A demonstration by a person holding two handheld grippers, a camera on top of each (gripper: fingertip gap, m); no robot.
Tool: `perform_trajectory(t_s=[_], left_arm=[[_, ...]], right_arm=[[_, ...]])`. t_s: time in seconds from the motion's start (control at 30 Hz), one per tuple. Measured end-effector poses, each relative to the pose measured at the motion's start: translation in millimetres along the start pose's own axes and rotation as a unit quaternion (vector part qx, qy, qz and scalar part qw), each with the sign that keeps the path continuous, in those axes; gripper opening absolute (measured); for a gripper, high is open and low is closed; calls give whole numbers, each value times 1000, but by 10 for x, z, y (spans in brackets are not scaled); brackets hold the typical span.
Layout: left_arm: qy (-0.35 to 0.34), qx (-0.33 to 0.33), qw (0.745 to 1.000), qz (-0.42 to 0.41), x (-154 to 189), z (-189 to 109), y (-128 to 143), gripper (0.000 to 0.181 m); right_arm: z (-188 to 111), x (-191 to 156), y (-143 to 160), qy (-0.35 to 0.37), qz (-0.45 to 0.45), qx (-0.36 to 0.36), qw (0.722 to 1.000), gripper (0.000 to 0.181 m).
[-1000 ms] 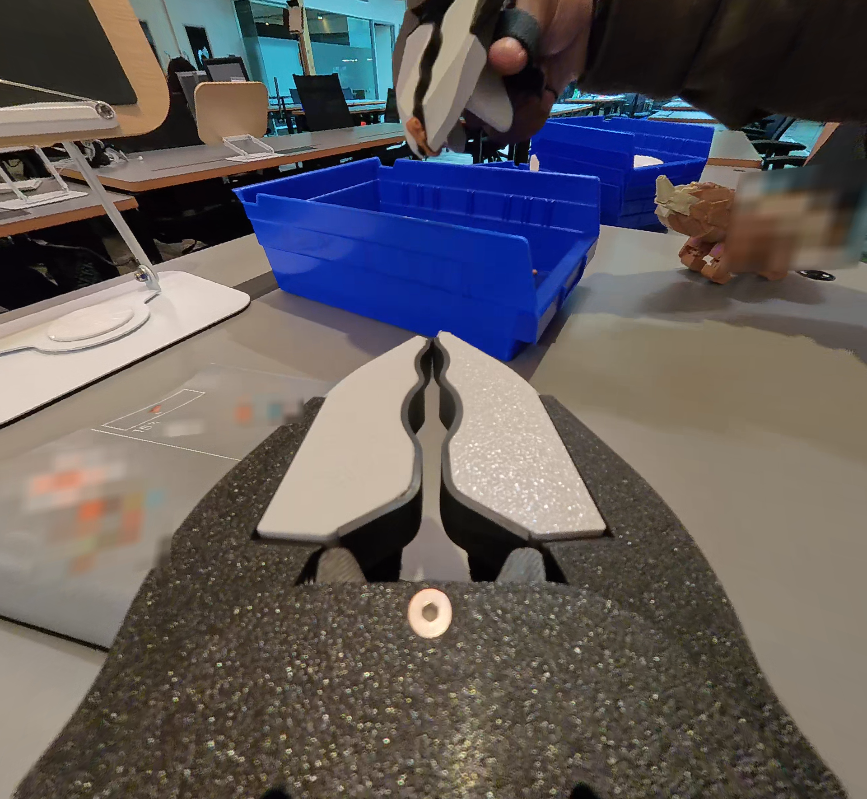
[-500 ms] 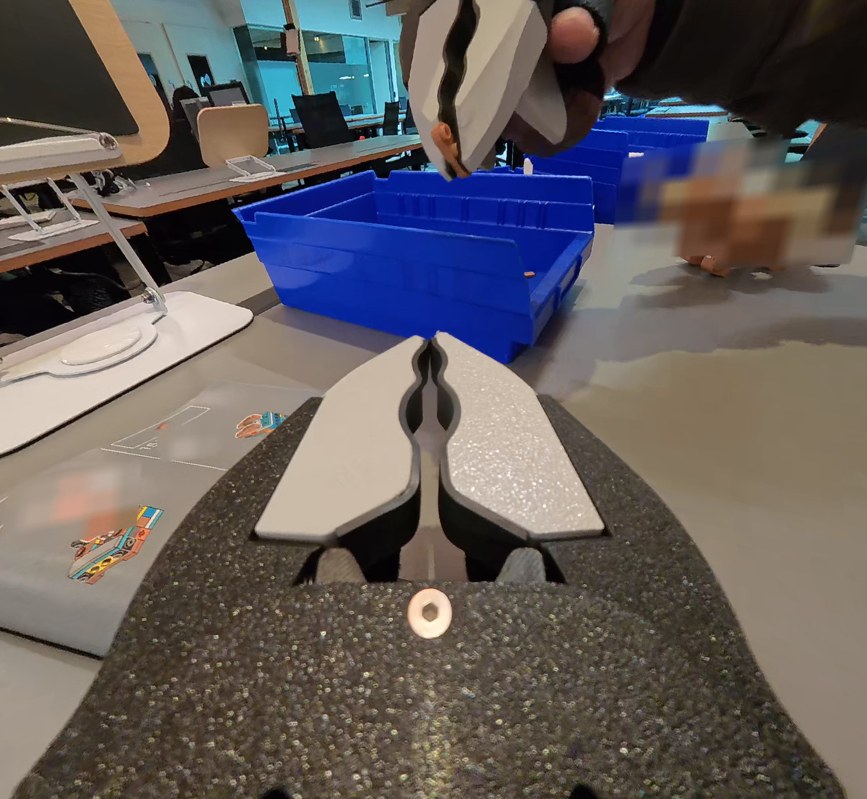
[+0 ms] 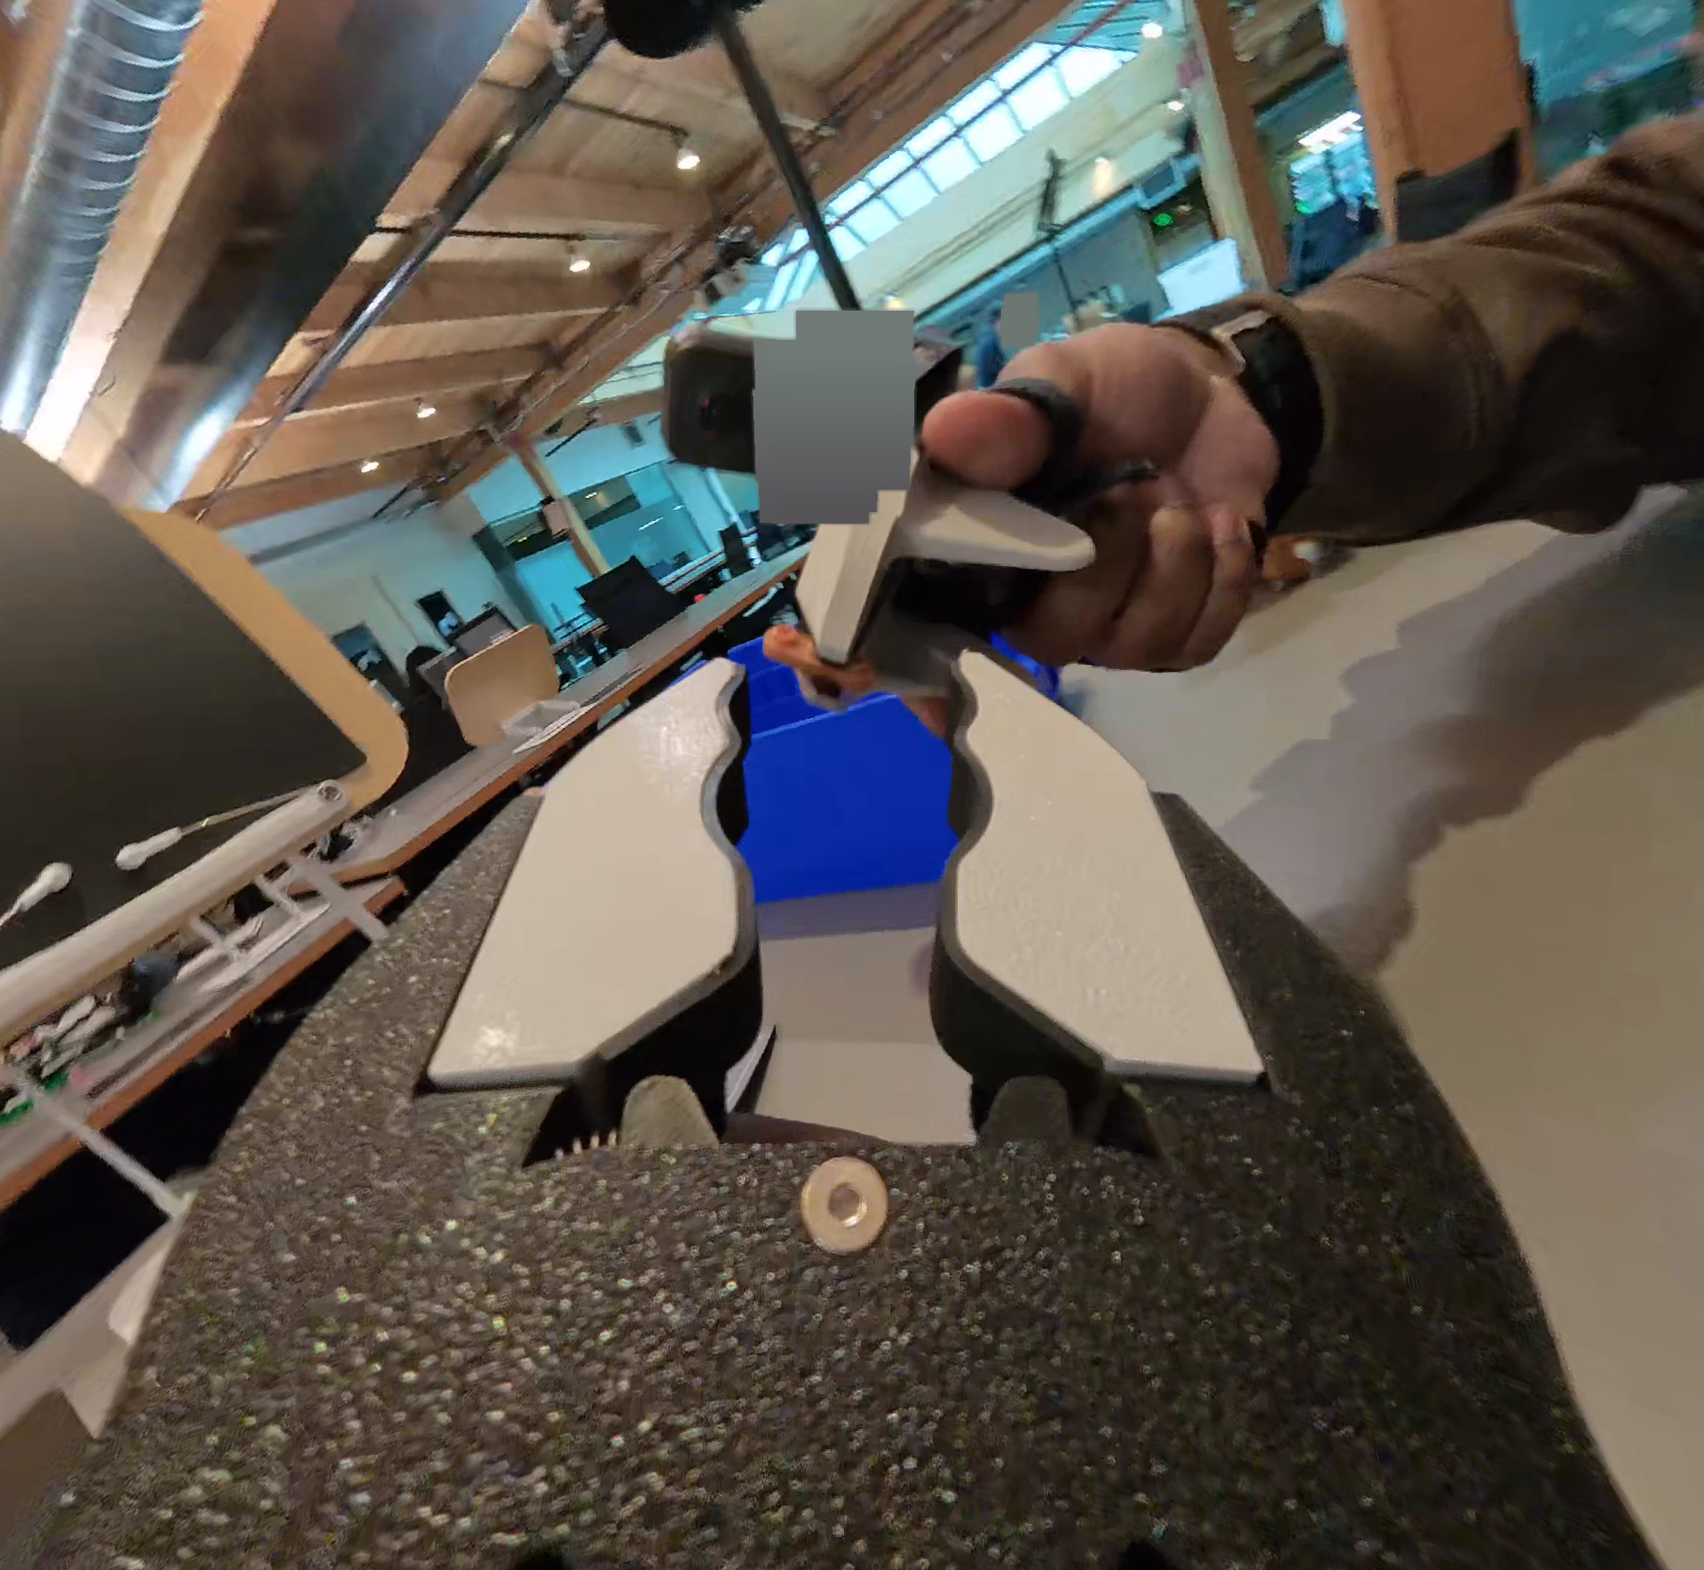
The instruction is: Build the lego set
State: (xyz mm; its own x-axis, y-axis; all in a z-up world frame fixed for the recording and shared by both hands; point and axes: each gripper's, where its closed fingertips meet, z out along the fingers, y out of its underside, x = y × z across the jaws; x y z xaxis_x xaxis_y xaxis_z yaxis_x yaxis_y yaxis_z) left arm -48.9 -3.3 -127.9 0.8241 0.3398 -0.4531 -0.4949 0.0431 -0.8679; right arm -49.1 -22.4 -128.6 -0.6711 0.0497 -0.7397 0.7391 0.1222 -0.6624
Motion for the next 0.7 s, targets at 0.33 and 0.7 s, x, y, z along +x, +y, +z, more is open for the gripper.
perform_trajectory(t_s=[0.33,0.7], left_arm=[[76,-28,993,90,205,-78,57,31],[83,-34,995,51,222,-70,147,26]], right_arm=[[114,-35,290,-26,21,-53,998,5],[-5,42,267,-24,0,-35,999,35]])
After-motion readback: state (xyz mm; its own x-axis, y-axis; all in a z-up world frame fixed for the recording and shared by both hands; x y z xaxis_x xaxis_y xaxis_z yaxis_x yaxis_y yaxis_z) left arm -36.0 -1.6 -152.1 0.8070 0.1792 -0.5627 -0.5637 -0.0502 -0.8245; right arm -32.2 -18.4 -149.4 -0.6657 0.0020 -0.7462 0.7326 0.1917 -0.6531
